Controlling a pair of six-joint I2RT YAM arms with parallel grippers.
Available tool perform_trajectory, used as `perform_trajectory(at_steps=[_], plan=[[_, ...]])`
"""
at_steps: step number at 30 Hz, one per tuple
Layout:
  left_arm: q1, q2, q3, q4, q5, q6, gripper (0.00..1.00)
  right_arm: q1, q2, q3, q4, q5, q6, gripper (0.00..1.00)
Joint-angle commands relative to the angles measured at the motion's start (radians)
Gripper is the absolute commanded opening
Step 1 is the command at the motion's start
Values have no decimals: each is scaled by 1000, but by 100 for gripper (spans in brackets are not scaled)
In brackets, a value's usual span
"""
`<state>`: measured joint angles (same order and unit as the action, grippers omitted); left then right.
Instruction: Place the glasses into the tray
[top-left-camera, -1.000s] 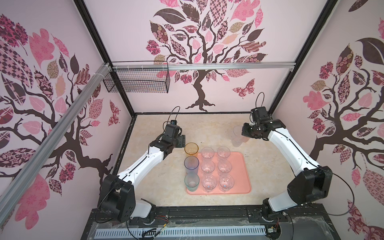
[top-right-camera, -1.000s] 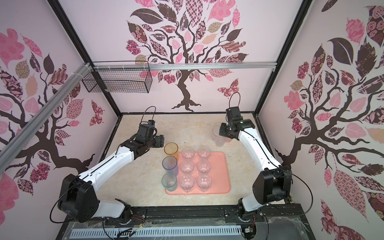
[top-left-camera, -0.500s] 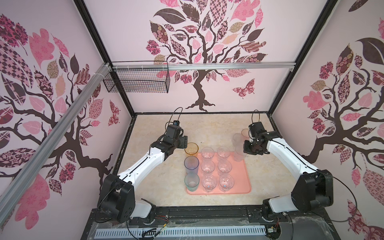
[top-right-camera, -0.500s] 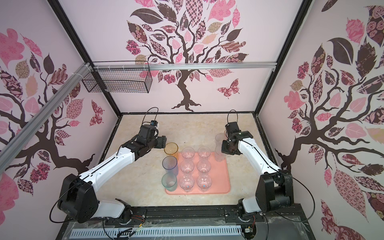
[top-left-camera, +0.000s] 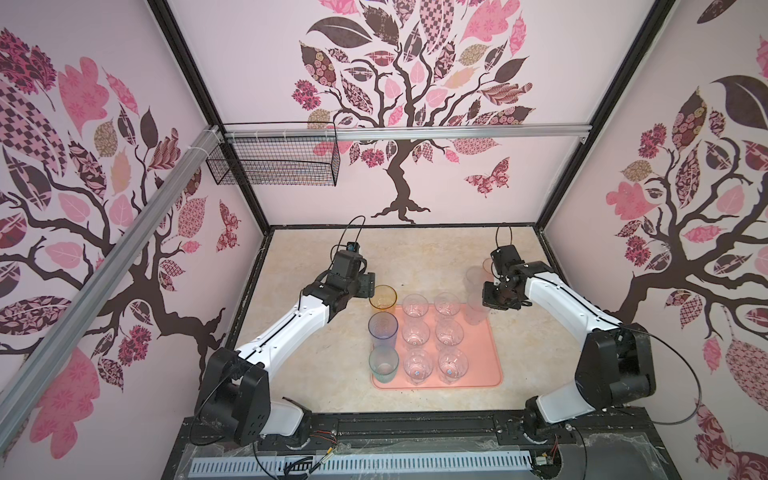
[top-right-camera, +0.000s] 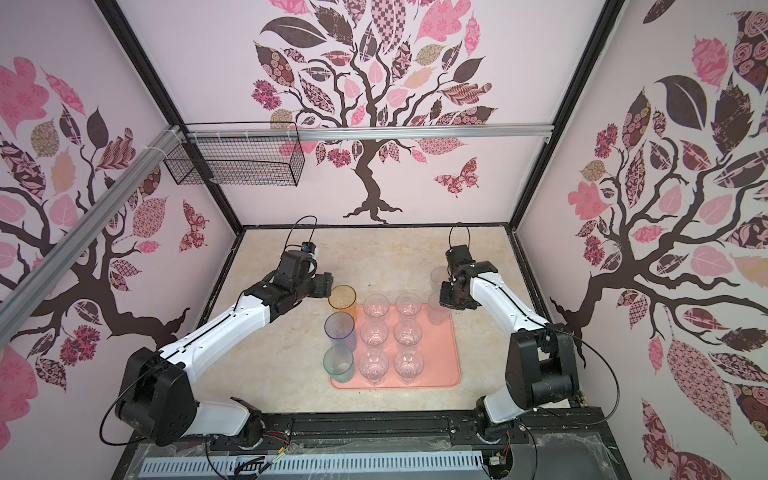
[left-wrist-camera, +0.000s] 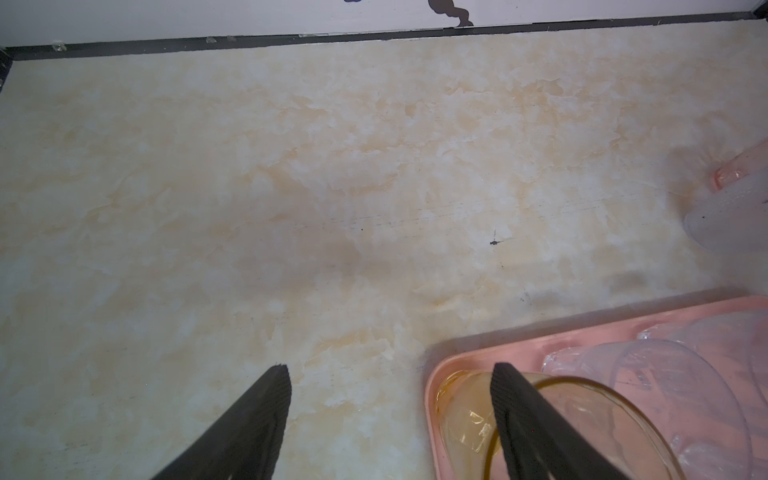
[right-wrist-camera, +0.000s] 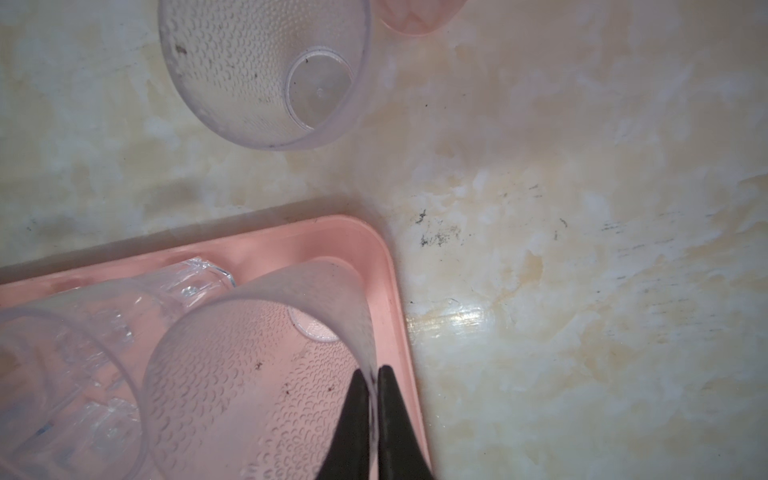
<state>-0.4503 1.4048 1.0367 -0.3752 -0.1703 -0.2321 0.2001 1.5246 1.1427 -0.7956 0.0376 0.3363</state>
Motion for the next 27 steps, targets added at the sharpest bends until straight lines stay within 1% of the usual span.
perform_trajectory(at_steps=[1,13,22,27], plan=[[0,-5,-24,24,8,7,80,12,24,4,12,16,5,0],[0,-4,-24,21,2,8,80,18,57,-6,37,16,9,0],[0,-2,-23,22,1,8,80,19,54,-3,32,13,9,0],[1,-1,-24,21,1,8,80,22,52,3,29,13,12,6]])
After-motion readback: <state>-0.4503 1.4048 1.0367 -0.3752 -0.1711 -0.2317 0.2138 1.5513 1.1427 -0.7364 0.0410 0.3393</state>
